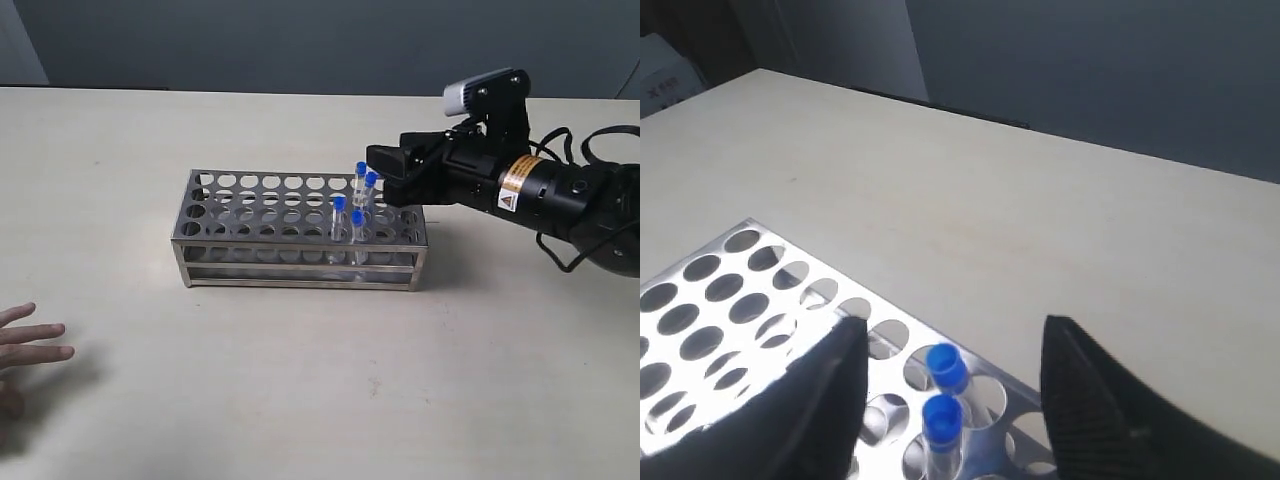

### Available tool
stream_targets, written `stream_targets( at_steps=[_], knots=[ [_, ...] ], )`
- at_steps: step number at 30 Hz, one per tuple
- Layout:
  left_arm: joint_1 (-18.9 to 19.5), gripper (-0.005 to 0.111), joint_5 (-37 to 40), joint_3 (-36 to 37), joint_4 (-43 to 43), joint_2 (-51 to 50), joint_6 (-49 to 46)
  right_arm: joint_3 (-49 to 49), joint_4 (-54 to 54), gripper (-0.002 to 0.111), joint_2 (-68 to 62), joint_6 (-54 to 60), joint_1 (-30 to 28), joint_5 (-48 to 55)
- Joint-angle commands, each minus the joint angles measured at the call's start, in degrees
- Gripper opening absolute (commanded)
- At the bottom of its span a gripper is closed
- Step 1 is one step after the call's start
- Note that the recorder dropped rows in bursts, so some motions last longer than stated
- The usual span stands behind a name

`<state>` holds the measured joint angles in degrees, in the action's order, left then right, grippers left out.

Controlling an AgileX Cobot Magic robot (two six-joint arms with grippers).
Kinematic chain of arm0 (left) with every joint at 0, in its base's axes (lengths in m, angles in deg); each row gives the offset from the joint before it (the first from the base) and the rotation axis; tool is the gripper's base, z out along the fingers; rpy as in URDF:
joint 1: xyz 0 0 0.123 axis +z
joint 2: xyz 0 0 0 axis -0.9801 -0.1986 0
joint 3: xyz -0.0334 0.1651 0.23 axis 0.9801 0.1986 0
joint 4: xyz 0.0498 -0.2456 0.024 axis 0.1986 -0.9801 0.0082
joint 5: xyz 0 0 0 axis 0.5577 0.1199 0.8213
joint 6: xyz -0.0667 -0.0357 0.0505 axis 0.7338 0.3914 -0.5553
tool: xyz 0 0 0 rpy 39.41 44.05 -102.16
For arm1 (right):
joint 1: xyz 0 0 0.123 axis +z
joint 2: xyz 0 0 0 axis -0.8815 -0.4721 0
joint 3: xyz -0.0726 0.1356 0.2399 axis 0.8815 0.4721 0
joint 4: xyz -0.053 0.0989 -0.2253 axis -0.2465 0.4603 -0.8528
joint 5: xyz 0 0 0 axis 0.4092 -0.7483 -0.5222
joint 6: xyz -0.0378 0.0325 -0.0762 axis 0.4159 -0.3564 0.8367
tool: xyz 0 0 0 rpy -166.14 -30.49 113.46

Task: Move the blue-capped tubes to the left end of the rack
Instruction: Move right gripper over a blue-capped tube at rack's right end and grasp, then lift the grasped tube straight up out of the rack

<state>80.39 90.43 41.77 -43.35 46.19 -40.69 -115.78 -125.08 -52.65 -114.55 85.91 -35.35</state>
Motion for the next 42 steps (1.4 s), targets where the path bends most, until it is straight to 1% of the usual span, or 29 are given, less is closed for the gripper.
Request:
stream_targets(
  at_steps=[1, 10, 14, 24, 26, 27, 32, 34, 35, 40, 42],
  knots=[
    [-0.25, 0.001, -0.37, -0.3, -0.3, -0.2, 0.04, -0.57, -0.44, 0.051, -2.85, -0.14, -0.03, -3.91],
    [-0.25, 0.001, -0.37, -0.3, -0.3, -0.2, 0.04, -3.2, -0.43, 0.051, -7.09, -0.11, -0.03, -4.32],
    [-0.25, 0.001, -0.37, -0.3, -0.3, -0.2, 0.04, -4.9, -2.41, 0.051, -8.51, -0.41, -0.03, -3.46],
    [-0.25, 0.001, -0.37, -0.3, -0.3, -0.2, 0.04, -5.04, -2.95, 0.051, -9.97, -0.41, -0.03, -2.68],
    [-0.25, 0.001, -0.37, -0.3, -0.3, -0.2, 0.04, -5.04, -2.95, 0.047, -10.45, -0.41, -0.03, -2.57],
    [-0.25, 0.001, -0.37, -0.3, -0.3, -0.2, 0.04, -5.04, -2.95, 0.043, -10.71, -0.41, -0.03, -2.55],
    [-0.25, 0.001, -0.37, -0.3, -0.3, -0.2, 0.04, -5.04, -2.95, 0.014, -11.33, -0.41, -0.03, -2.55],
    [-0.25, 0.001, -0.37, -0.3, -0.3, -0.2, 0.04, -5.04, -2.95, 0.006, -11.33, -0.41, -0.03, -3.02],
    [-0.25, 0.001, -0.37, -0.3, -0.3, -0.2, 0.04, -5.04, -3.54, -0.001, -11.33, -0.41, -0.03, -3.0],
    [-0.25, 0.001, -0.37, -0.3, -0.3, -0.2, 0.04, -5.04, -5.8, -0.001, -11.05, -2.21, -0.03, -2.99],
    [-0.25, 0.001, -0.37, -0.3, -0.3, -0.2, 0.04, -5.04, -8.7, -0.001, -9.32, -3.49, -0.03, -2.99]
  ],
)
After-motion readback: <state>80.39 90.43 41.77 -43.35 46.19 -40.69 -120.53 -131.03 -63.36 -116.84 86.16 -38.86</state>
